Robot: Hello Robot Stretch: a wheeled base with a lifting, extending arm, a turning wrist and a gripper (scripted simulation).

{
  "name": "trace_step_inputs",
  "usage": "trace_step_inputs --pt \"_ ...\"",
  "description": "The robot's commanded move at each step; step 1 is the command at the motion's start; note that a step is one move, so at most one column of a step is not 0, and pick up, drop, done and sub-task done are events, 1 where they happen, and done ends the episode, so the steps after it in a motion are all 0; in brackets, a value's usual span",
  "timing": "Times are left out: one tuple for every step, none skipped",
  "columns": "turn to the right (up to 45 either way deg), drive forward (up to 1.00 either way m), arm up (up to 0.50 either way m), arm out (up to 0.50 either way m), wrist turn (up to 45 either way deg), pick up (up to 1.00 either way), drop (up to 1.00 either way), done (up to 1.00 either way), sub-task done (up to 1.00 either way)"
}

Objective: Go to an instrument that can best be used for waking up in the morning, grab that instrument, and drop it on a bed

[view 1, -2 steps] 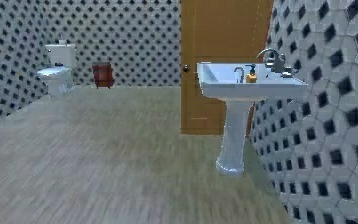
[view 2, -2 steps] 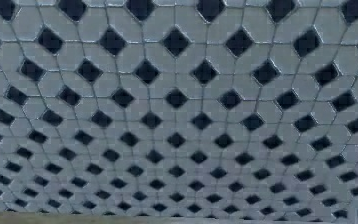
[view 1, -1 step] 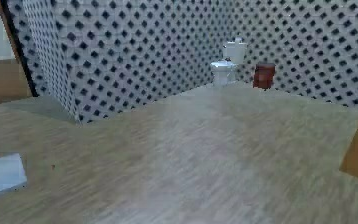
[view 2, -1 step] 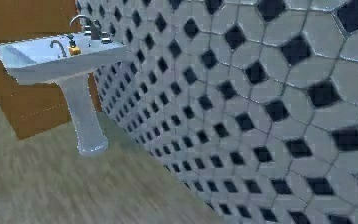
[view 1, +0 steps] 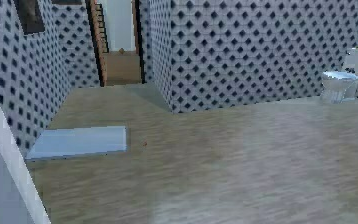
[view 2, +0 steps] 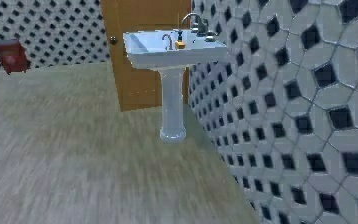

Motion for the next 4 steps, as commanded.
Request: trace_step_inputs --pt "0.0 0.40 0.00 0.00 0.0 0.00 0.00 0.00 0.00" --pt "-15.0 0.00 0.00 0.00 0.0 0.00 0.00 0.00 0.00" --pt "0.0 1.00 0.00 0.00 0.0 0.00 0.00 0.00 0.00" --pt "-3.0 0.00 0.00 0.00 0.0 0.00 0.00 0.00 0.00"
